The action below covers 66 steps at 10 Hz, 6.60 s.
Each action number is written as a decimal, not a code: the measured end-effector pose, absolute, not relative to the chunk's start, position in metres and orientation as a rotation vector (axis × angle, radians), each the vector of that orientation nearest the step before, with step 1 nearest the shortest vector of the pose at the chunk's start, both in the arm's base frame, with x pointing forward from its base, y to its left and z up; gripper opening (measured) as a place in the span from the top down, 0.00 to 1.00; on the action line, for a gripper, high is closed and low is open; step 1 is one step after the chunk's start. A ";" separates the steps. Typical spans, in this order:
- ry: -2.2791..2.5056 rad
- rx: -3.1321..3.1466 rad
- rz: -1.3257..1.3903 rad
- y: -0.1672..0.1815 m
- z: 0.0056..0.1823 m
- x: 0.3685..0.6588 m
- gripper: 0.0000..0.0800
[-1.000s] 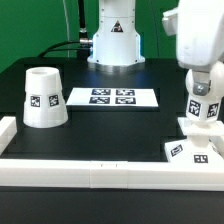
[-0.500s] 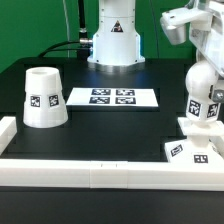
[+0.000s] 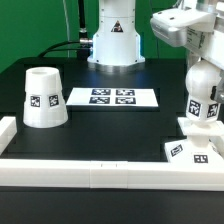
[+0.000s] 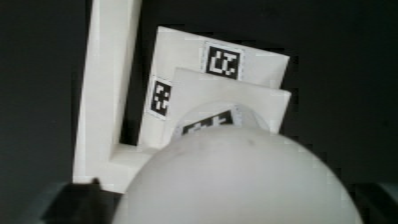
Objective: Assemble lamp
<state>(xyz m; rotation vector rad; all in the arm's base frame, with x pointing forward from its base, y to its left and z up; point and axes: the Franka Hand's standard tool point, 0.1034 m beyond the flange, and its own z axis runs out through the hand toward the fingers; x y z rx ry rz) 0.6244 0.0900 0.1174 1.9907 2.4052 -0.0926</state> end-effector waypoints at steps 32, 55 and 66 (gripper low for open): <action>-1.066 3.016 -0.049 0.091 0.114 0.625 0.28; -1.254 3.053 -0.184 0.093 0.111 0.623 0.13; 0.435 3.218 -0.057 0.090 0.115 0.624 0.13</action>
Offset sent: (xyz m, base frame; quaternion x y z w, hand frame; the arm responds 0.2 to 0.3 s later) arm 0.0000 0.0000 0.0000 0.0000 0.0000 0.0000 1.0000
